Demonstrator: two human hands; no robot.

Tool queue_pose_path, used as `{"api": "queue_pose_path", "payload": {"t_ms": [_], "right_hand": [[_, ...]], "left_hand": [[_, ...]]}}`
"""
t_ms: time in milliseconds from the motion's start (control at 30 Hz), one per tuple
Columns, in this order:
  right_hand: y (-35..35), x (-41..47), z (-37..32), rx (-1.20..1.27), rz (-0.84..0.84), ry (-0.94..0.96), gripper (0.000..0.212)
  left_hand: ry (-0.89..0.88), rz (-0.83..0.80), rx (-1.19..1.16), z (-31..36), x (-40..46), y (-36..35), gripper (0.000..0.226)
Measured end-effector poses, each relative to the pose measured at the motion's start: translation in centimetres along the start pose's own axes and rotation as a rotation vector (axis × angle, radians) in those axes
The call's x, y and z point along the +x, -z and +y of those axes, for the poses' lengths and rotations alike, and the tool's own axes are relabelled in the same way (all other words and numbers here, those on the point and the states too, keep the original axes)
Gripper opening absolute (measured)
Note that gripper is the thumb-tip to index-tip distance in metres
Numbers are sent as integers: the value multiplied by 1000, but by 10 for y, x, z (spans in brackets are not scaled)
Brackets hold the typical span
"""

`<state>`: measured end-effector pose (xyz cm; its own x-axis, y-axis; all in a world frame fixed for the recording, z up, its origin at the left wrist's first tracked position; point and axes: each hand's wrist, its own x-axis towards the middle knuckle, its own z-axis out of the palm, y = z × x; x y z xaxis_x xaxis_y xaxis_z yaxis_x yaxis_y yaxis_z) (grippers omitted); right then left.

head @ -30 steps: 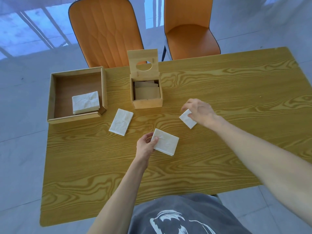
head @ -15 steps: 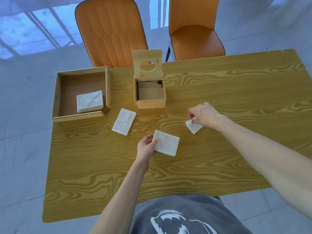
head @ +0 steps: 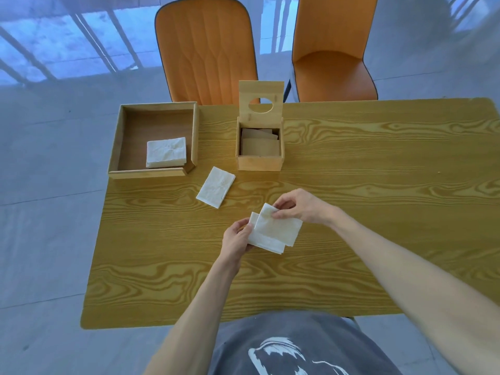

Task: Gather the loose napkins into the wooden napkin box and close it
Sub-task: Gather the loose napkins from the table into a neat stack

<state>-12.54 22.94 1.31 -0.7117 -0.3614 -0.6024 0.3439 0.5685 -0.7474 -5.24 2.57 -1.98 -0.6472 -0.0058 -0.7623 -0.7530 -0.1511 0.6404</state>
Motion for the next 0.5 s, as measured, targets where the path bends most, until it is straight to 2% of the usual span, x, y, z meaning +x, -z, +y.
{"api": "queue_pose_path", "payload": {"t_ms": [233, 400, 500], "right_hand": [[-31, 19, 2, -76, 27, -27, 17], [-45, 28, -1, -121, 109, 11, 17], [-53, 33, -7, -213, 148, 4, 20]], "left_hand": [[-5, -25, -36, 0, -1, 14, 16], [-13, -35, -65, 3, -3, 21, 29], [-43, -19, -2, 2, -1, 30, 35]]}}
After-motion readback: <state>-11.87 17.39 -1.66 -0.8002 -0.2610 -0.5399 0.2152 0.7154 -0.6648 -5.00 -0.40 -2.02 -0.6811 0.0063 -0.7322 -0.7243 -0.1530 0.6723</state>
